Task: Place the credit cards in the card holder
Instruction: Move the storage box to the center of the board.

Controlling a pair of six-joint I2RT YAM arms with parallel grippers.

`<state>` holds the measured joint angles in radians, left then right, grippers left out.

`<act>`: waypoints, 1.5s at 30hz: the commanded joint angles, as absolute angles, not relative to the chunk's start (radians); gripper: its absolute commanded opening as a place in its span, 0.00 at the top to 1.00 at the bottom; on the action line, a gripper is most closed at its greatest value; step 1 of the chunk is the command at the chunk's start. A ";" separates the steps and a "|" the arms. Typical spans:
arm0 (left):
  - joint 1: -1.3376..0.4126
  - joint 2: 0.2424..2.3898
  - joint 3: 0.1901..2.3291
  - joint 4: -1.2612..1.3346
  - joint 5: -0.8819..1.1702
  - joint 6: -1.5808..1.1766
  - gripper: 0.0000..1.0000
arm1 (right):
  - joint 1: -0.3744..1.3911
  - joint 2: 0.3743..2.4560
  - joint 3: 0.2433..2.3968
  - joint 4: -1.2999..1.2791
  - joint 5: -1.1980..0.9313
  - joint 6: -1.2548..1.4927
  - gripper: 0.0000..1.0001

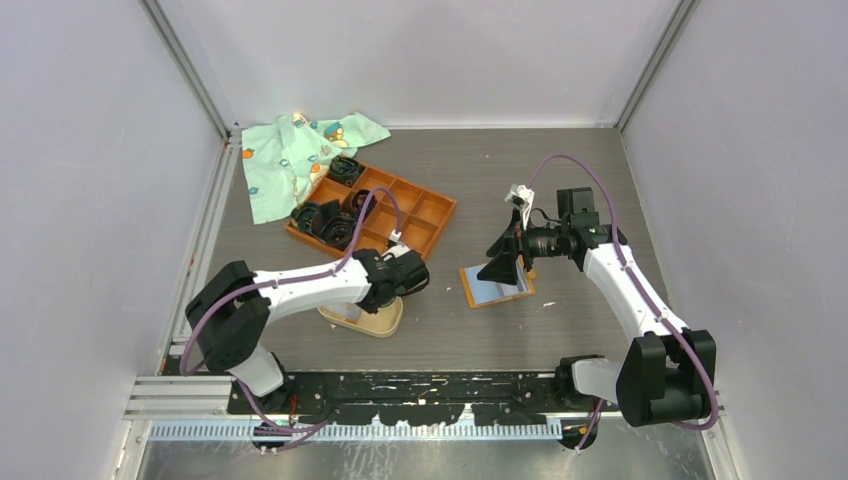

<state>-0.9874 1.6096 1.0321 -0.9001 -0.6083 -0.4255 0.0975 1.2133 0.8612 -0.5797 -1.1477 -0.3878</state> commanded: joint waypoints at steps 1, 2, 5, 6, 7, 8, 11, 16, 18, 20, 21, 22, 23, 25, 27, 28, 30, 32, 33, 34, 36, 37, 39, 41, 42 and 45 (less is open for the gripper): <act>-0.991 1.581 1.058 -0.877 -0.572 -0.419 0.67 | 0.102 1.210 0.896 -0.580 -1.178 -0.402 0.01; -0.991 1.589 1.052 -0.867 -0.556 -0.414 0.65 | 0.103 1.209 0.896 -0.580 -1.178 -0.404 0.01; -0.990 1.621 1.046 -0.851 -0.539 -0.410 0.63 | 0.103 1.206 0.896 -0.581 -1.178 -0.404 0.01; -0.991 1.632 1.047 -0.849 -0.534 -0.410 0.63 | 0.103 1.207 0.896 -0.581 -1.178 -0.404 0.01; -0.992 1.638 1.048 -0.845 -0.527 -0.410 0.62 | 0.103 1.207 0.896 -0.581 -1.178 -0.405 0.00; -0.992 1.646 1.047 -0.839 -0.520 -0.408 0.60 | 0.102 1.207 0.896 -0.581 -1.177 -0.405 0.01; -0.992 1.661 1.046 -0.827 -0.503 -0.408 0.57 | 0.102 1.207 0.896 -0.583 -1.178 -0.404 0.01; -0.995 1.708 1.056 -0.857 -0.556 -0.428 0.58 | 0.103 1.207 0.897 -0.585 -1.179 -0.407 0.00; -0.999 1.725 1.060 -0.875 -0.585 -0.442 0.61 | 0.101 1.207 0.897 -0.586 -1.180 -0.407 0.00; -1.002 1.737 1.064 -0.881 -0.600 -0.450 0.63 | 0.102 1.208 0.897 -0.586 -1.180 -0.407 0.00; -1.002 1.741 1.063 -0.881 -0.604 -0.452 0.63 | 0.102 1.209 0.899 -0.586 -1.180 -0.407 0.01; -1.003 1.746 1.062 -0.879 -0.604 -0.452 0.63 | 0.102 1.209 0.898 -0.588 -1.181 -0.407 0.01; -1.004 1.749 1.064 -0.879 -0.604 -0.454 0.63 | 0.103 1.209 0.898 -0.588 -1.181 -0.407 0.01; -1.005 1.756 1.066 -0.884 -0.614 -0.459 0.64 | 0.102 1.210 0.899 -0.588 -1.181 -0.409 0.01; -1.008 1.759 1.072 -0.894 -0.638 -0.466 0.65 | 0.102 1.209 0.899 -0.589 -1.181 -0.409 0.01; -1.013 1.757 1.075 -0.900 -0.649 -0.470 0.65 | 0.102 1.209 0.899 -0.589 -1.181 -0.409 0.01; -1.019 1.748 1.081 -0.913 -0.675 -0.475 0.67 | 0.102 1.209 0.899 -0.589 -1.181 -0.411 0.01; -1.023 1.731 1.086 -0.925 -0.693 -0.479 0.68 | 0.102 1.210 0.899 -0.590 -1.181 -0.411 0.01; -1.026 1.722 1.089 -0.931 -0.702 -0.481 0.68 | 0.103 1.210 0.899 -0.591 -1.181 -0.411 0.00; -1.028 1.710 1.091 -0.936 -0.707 -0.482 0.68 | 0.103 1.210 0.899 -0.591 -1.182 -0.412 0.01; -1.031 1.695 1.094 -0.947 -0.715 -0.483 0.68 | 0.102 1.209 0.900 -0.592 -1.183 -0.412 0.00; -1.032 1.689 1.095 -0.949 -0.717 -0.483 0.69 | 0.103 1.209 0.900 -0.592 -1.183 -0.413 0.01; -1.032 1.684 1.099 -0.957 -0.721 -0.485 0.69 | 0.102 1.208 0.900 -0.593 -1.183 -0.413 0.01; -1.037 1.683 1.105 -0.965 -0.728 -0.488 0.71 | 0.101 1.207 0.900 -0.594 -1.183 -0.413 0.00; -1.038 1.684 1.109 -0.969 -0.730 -0.489 0.75 | 0.102 1.207 0.900 -0.594 -1.183 -0.413 0.00; -1.047 1.684 1.123 -0.992 -0.739 -0.497 0.79 | 0.102 1.207 0.902 -0.595 -1.185 -0.415 0.01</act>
<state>-1.0363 1.7237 1.0809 -0.9459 -0.6807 -0.4709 0.0975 1.2133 0.8612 -0.5999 -1.1511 -0.3916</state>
